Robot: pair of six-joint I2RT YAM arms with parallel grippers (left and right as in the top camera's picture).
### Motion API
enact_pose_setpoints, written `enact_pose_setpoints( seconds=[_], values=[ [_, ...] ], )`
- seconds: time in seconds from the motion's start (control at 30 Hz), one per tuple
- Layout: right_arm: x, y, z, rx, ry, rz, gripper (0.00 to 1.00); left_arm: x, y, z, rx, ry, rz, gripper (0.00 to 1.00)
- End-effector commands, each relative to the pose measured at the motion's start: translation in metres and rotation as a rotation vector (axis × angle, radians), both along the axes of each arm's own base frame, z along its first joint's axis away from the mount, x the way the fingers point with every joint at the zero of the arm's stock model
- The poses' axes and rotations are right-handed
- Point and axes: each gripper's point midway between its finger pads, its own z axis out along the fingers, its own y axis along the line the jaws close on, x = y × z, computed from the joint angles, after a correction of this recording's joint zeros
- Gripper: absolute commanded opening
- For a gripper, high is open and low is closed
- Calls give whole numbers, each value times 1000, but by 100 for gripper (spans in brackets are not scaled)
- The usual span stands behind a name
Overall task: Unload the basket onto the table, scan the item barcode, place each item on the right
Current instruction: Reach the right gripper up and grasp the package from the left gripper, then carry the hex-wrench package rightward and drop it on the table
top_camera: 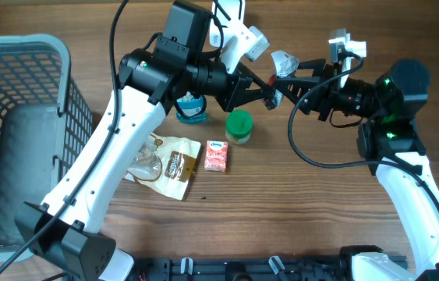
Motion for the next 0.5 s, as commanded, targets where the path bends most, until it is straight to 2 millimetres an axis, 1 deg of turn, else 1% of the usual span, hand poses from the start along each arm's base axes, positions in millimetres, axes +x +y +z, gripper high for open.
enact_pose_setpoints(
  seconds=[0.0, 0.07, 0.23, 0.3, 0.33, 0.37, 0.43, 0.47],
  values=[
    [9, -4, 5, -5, -27, -44, 30, -7, -1, 13, -43, 3, -29, 4],
    [9, -4, 5, -5, -27, -44, 27, -7, -1, 13, -43, 3, -28, 4],
    [10, -6, 5, -4, -29, -50, 25, -6, -1, 12, -38, 1, -23, 4],
    [12, -10, 6, 9, -3, -62, 22, -3, 0, 10, -25, -6, -10, 13],
    [13, -13, 8, 16, 4, -70, 22, -3, 1, 9, -23, -8, -7, 28],
    [14, -15, 8, 16, -1, -75, 22, -3, 1, 9, -21, -8, -6, 50],
    [15, -19, 8, 16, 0, -82, 22, -3, 1, 9, -21, -8, -5, 85],
    [15, -21, 8, 16, 0, -81, 22, -3, 1, 9, -21, -8, -5, 100]
  ],
)
